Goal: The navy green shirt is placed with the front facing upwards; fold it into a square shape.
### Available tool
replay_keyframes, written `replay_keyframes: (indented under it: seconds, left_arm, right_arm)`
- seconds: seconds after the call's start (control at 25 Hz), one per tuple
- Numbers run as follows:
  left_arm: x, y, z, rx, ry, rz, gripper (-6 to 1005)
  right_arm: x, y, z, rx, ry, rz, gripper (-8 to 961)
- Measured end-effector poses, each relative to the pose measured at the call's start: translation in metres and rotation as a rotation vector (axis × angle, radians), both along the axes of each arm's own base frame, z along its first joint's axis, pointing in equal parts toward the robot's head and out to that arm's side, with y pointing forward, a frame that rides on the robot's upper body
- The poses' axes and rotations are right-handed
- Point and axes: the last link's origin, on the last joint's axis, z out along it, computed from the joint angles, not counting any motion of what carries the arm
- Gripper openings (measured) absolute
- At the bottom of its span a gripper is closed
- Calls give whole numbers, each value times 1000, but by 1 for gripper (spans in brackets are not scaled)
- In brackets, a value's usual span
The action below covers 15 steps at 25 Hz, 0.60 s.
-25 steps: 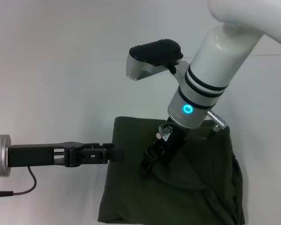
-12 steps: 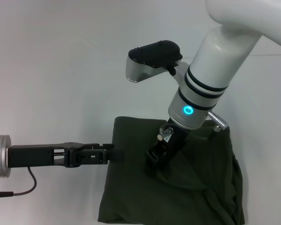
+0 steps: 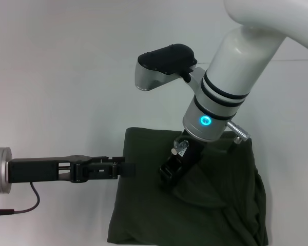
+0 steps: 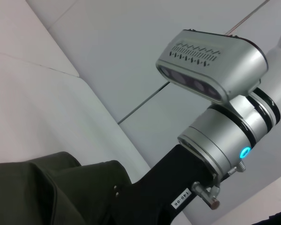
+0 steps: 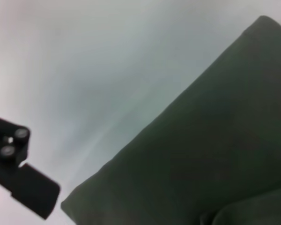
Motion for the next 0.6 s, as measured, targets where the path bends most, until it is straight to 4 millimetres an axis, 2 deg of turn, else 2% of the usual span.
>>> replay_keyframes:
  seconds: [0.36,0.6]
  left_arm:
    - [0,0,0,1,0,0,930]
    - [0,0,0,1,0,0,930]
  right_arm:
    - [1,0,0,-6,1,3,47]
    - [0,1,4,-1,21,13,42]
